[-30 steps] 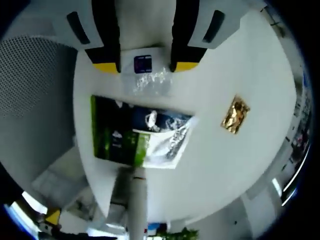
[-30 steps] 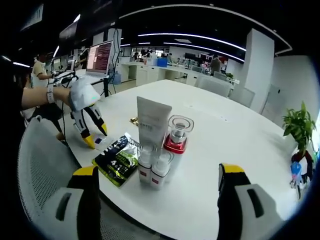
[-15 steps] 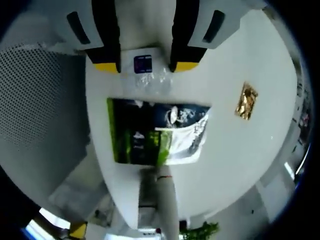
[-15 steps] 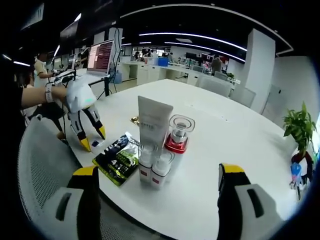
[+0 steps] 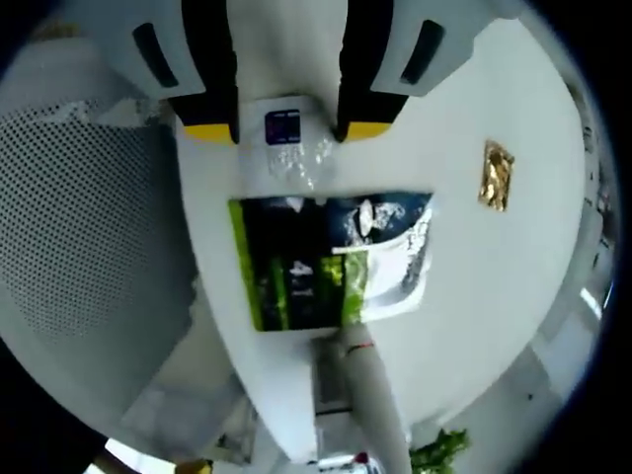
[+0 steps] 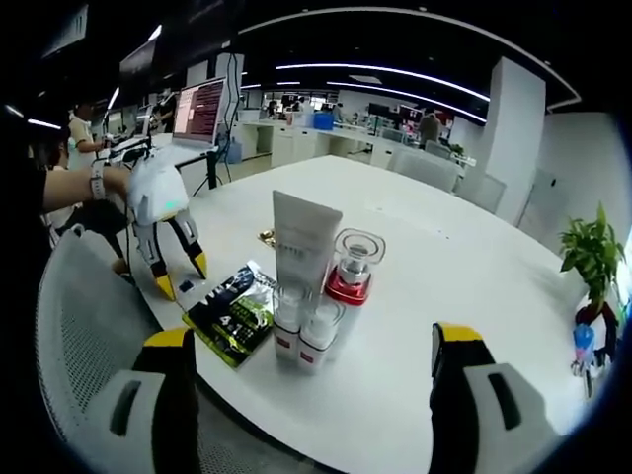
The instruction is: Arrange the skincare products in the storage area until every visible bottle or jar stands upright without overlapping.
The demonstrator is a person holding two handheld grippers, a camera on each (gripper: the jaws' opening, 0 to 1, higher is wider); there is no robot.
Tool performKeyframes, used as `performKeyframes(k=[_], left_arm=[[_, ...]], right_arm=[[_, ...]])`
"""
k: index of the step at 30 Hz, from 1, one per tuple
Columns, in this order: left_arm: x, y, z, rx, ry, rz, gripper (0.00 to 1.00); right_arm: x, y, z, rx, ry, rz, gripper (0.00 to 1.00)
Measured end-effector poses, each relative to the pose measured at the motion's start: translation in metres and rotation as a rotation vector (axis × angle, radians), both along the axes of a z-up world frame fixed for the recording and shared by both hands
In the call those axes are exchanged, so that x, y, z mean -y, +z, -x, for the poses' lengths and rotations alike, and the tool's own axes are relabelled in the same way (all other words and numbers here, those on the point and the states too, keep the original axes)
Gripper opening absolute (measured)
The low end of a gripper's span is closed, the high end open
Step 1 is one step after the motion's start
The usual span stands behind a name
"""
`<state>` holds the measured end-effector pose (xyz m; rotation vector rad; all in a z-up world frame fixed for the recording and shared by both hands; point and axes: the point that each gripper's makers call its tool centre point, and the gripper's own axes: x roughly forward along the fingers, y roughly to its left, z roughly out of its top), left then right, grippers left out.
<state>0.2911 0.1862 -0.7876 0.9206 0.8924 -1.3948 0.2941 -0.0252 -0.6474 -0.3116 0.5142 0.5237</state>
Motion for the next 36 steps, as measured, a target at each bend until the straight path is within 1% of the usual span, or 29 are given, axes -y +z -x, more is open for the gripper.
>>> performKeyframes(k=[5,10,14,15,16,17,18,19,21,22,24,29,32,35,36], left_arm=[[0.000,0.000,0.001,0.002,0.006,-0.011,0.37],[0.000,0.001,0.000,0.005,0.012,-0.017,0.38],[-0.001,0.000,-0.005,0.006,0.031,-0.003,0.42],[-0.001,0.000,-0.006,0.009,0.045,0.001,0.43],[-0.004,0.000,-0.009,0.009,0.107,-0.009,0.46],[-0.005,0.000,-0.010,0.001,0.127,-0.015,0.47],[-0.003,0.000,-0.009,0.006,0.093,-0.005,0.47],[-0.002,0.000,-0.009,0.009,0.089,-0.002,0.48],[-0.003,0.001,-0.012,0.035,0.108,-0.001,0.52],[-0.003,0.001,-0.012,0.039,0.111,0.000,0.53],[-0.004,0.002,-0.013,0.042,0.137,0.003,0.53],[-0.008,0.003,-0.016,0.076,0.224,0.031,0.56],[-0.010,0.004,-0.020,0.101,0.257,0.038,0.61],[-0.013,0.005,-0.022,0.114,0.291,0.048,0.66],[-0.014,0.005,-0.025,0.130,0.309,0.056,0.68]], right_arm=[[0.001,0.000,0.000,0.001,0.000,0.002,0.99],[0.001,-0.003,0.001,-0.009,0.006,0.009,0.99],[0.000,-0.002,0.000,-0.005,0.009,0.010,0.99],[0.000,-0.002,0.000,-0.004,0.009,0.007,0.99],[0.000,-0.001,-0.001,-0.003,0.009,0.006,0.99],[-0.001,-0.001,-0.001,-0.002,0.010,0.005,0.99],[-0.001,-0.002,-0.001,-0.004,0.012,0.006,0.99],[-0.001,-0.002,-0.001,-0.005,0.013,0.005,0.99],[-0.002,-0.003,0.000,-0.009,0.019,0.009,0.99],[-0.001,-0.004,0.000,-0.010,0.019,0.011,0.99],[-0.001,-0.005,0.000,-0.012,0.019,0.015,0.99],[-0.001,-0.005,0.000,-0.008,0.011,0.002,0.99],[-0.002,-0.006,0.000,-0.008,0.015,0.001,0.99],[-0.002,-0.007,0.000,-0.008,0.014,-0.002,0.99],[-0.002,-0.007,-0.001,-0.008,0.013,-0.004,0.99]])
